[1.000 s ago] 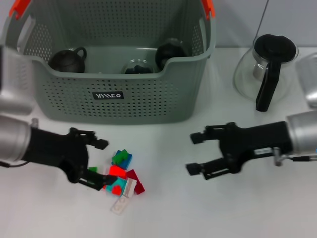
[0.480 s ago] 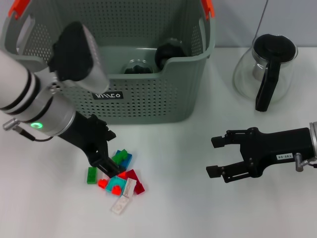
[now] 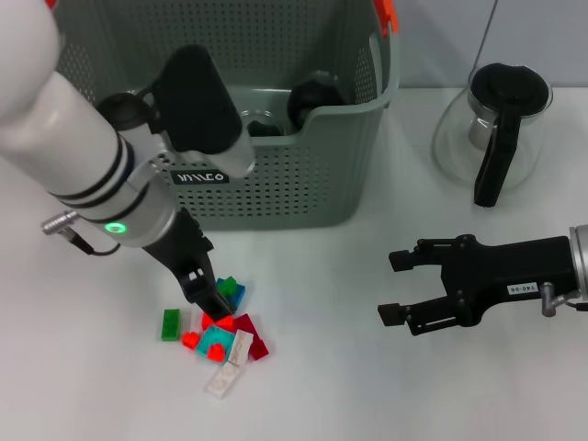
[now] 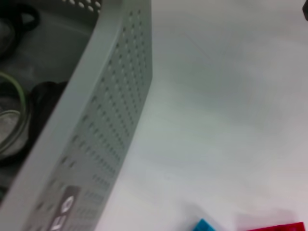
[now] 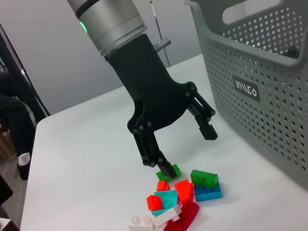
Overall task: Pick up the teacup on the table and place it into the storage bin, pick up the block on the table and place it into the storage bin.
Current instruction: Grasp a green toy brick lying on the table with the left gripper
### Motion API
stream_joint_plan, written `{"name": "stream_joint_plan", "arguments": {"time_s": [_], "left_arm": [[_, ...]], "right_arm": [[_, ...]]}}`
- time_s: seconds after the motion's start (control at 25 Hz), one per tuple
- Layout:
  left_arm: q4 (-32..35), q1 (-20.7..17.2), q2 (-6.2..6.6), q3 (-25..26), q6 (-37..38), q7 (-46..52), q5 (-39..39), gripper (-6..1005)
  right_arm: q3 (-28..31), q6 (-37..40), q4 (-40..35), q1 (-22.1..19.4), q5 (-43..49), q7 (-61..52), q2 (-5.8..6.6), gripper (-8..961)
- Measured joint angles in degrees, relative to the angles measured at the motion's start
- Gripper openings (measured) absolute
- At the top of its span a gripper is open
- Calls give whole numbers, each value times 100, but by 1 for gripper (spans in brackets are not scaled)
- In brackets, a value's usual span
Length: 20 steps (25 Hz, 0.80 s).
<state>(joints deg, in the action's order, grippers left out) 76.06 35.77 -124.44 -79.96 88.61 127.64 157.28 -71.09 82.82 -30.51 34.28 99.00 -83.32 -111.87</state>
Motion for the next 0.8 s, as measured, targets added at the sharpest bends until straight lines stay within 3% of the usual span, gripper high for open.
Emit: {"name": "stream_joint_plan", "arguments": {"time_s": [0.28, 0.8], "left_arm": [[-287, 103, -10, -508, -289, 718, 206, 907], [-681, 238, -5, -626, -648, 1407, 328, 717]], "right_arm": [[5, -29, 4, -10, 6, 56, -32, 931], [8, -56, 4, -28, 6, 144, -67, 930]]}}
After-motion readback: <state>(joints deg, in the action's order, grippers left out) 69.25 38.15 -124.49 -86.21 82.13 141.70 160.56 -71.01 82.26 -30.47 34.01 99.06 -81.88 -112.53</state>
